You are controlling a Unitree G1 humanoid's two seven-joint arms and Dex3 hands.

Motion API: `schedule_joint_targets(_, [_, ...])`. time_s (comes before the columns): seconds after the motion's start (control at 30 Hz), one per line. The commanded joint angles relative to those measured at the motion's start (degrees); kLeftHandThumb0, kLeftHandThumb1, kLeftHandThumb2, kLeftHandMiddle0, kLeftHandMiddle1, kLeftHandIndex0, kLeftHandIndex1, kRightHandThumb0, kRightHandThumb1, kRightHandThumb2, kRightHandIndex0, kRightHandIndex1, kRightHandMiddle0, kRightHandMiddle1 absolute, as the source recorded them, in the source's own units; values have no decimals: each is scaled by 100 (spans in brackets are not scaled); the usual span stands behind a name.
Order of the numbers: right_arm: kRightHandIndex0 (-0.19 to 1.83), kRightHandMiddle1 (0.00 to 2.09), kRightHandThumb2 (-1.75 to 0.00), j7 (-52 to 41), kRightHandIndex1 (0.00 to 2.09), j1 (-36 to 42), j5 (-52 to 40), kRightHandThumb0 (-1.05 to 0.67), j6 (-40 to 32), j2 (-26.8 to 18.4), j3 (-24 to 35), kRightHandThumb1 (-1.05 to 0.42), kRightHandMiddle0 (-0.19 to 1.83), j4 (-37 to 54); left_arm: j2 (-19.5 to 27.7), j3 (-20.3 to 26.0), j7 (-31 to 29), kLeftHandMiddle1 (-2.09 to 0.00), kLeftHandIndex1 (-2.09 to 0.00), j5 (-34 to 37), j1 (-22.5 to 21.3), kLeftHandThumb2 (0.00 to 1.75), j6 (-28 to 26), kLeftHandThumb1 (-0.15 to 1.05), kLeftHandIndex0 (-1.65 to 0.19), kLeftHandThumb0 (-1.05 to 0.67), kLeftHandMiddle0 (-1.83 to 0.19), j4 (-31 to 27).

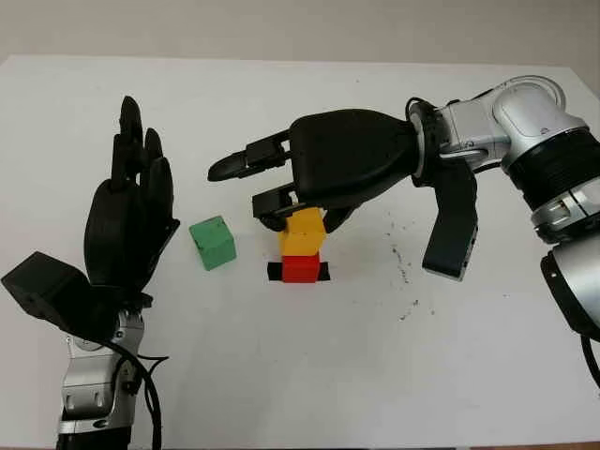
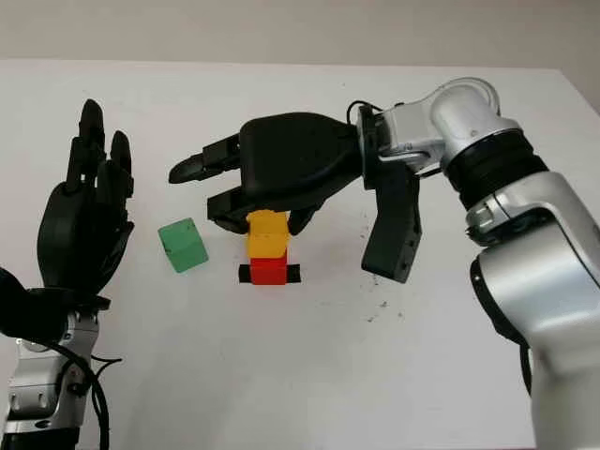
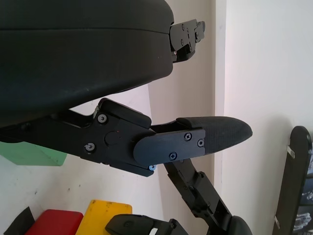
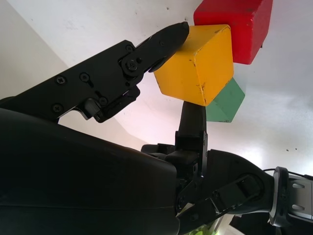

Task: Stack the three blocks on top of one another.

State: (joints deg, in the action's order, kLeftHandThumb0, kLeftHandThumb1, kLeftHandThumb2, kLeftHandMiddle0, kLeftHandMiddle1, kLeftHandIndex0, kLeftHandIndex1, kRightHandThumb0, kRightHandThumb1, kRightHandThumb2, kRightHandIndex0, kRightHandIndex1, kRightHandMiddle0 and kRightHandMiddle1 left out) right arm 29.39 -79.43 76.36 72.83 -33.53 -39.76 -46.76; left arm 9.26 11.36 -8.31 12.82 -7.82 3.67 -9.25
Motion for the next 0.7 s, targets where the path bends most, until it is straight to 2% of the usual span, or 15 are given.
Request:
schedule_joint_targets(0.0, [28, 150, -6, 115, 5, -253, -4, -51, -35, -95, -101, -91, 47, -47, -15, -28, 26, 0, 0, -49, 15, 54, 46, 105, 19, -75, 19, -78])
schedule_joint_targets(0.37, [26, 143, -5, 37, 4, -382, -140, -51, -16, -166, -319, -91, 46, -135, -57, -28, 32, 0, 0, -44, 2, 54, 157, 105, 19, -74, 19, 5])
schedule_joint_targets(0.67, [24, 143, -6, -587, 4, -437, -722, -47, 227, -138, -232, -91, 46, -325, -99, -35, -8, 0, 0, -5, -53, 54, 209, 105, 19, -74, 19, 85])
